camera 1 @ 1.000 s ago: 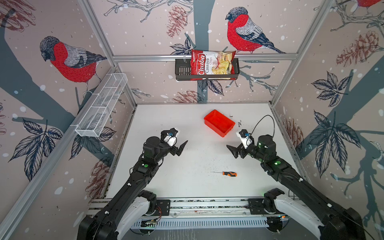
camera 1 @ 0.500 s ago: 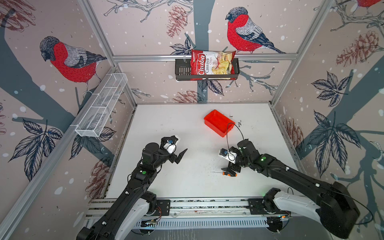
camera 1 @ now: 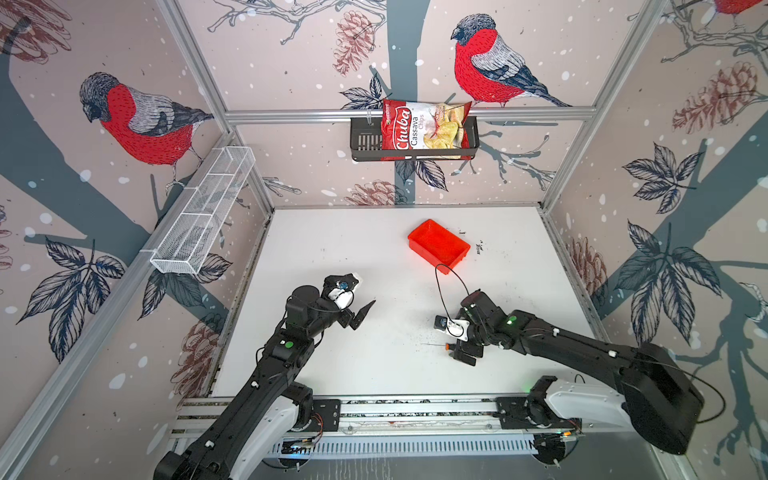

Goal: Put the screwdriver in the bin
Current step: 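Lower the right gripper over the orange screwdriver handle and close it, then lift the screwdriver with the right gripper and carry it toward the red bin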

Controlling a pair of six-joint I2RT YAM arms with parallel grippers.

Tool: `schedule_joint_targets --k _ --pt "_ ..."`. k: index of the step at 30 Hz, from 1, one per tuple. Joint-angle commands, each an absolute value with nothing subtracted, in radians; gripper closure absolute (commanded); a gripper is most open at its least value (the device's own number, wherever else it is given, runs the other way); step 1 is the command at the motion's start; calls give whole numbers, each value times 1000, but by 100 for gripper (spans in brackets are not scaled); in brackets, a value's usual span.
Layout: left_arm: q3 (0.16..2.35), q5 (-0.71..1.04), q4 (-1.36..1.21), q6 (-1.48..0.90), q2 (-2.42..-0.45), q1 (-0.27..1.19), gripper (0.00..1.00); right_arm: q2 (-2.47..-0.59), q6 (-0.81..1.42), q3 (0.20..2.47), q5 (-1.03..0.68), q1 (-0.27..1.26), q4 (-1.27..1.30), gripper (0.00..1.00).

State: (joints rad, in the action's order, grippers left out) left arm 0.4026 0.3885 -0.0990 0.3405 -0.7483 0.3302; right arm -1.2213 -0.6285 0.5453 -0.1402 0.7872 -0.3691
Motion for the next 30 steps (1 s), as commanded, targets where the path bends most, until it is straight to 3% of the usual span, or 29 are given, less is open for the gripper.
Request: schedule_joint_targets --k 1,5,13,17,19,24,26,30 --pt "409 398 -87 357 -753 330 2 -1244 -635 546 -119 794 -385 0" --pt "410 398 -86 360 -753 331 2 -1279 -639 551 -115 796 -395 1" --pt "411 387 -81 361 -755 331 2 -1307 -642 555 -100 795 -405 16" --pt "411 382 -75 364 -753 331 2 -1313 -640 563 -105 794 -416 33" --pt "411 383 -78 364 -753 331 2 -1314 -641 567 -104 794 -424 50" --pt "411 383 -77 364 -755 331 2 -1318 -640 577 -97 795 -441 79" --pt "413 384 -78 364 -757 331 2 -1318 -639 581 -97 795 -445 85" --pt "414 386 -79 367 -759 331 2 -1313 -637 587 -91 794 -448 87"
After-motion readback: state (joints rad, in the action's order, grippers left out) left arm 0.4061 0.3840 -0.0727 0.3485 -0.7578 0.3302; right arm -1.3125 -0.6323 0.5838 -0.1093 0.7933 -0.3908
